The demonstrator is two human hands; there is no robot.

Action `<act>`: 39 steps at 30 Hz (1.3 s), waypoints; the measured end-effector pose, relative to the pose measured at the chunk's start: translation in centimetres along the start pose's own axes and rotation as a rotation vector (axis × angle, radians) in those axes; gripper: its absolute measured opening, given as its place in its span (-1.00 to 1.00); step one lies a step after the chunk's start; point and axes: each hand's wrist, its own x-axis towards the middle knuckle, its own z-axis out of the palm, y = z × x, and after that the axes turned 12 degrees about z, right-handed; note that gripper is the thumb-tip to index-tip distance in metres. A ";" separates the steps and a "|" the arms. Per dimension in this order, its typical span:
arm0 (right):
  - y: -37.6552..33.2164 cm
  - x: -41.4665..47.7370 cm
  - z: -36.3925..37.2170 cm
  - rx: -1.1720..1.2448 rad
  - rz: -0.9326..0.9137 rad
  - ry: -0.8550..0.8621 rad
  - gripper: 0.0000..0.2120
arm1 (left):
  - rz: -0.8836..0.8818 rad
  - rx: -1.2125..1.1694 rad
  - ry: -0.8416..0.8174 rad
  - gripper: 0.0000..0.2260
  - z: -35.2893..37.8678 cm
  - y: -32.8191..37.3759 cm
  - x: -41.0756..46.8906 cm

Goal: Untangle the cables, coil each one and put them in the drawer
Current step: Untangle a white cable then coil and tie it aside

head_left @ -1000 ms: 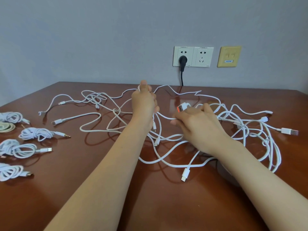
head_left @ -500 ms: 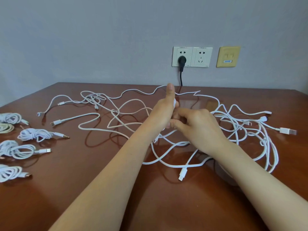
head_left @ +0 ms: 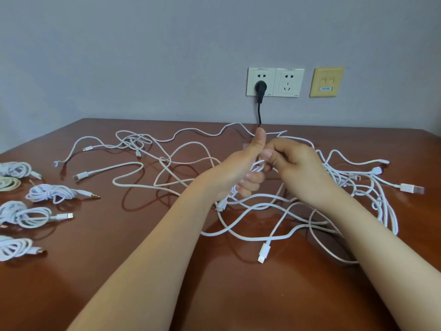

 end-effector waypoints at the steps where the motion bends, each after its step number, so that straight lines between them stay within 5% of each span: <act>1: 0.1 0.1 0.1 0.025 0.016 -0.005 -0.75 | -0.003 -0.021 0.015 -0.45 0.1 0.1 0.1; 11: 0.1 0.0 -0.7 0.090 0.132 0.185 -0.70 | 0.038 -0.144 0.321 -0.58 -0.6 -0.7 0.7; 19: 0.7 0.1 -0.5 -0.499 0.133 0.237 -0.88 | 0.025 -0.178 0.371 -0.50 -0.4 -0.3 0.7; 23: -0.7 -0.9 0.1 -0.517 -0.084 0.116 -0.77 | 0.008 -0.143 0.461 -0.53 -0.1 0.0 0.6; 28: -1.8 -2.0 1.4 -0.424 -0.101 -0.143 -0.64 | -0.013 0.047 0.590 -0.42 -0.7 -0.2 1.0; 31: -0.9 -1.8 2.5 -0.404 -0.079 -0.229 -0.61 | -0.010 0.061 0.584 -0.33 -1.2 -0.7 1.4; 36: -0.7 -1.3 1.7 -0.549 -0.134 -0.049 -0.74 | 0.036 0.113 0.533 -0.50 -1.6 -1.0 0.8; 39: -0.8 -1.1 1.3 -0.387 -0.181 0.057 -0.86 | 0.014 0.188 0.342 -0.41 -1.3 -0.9 0.4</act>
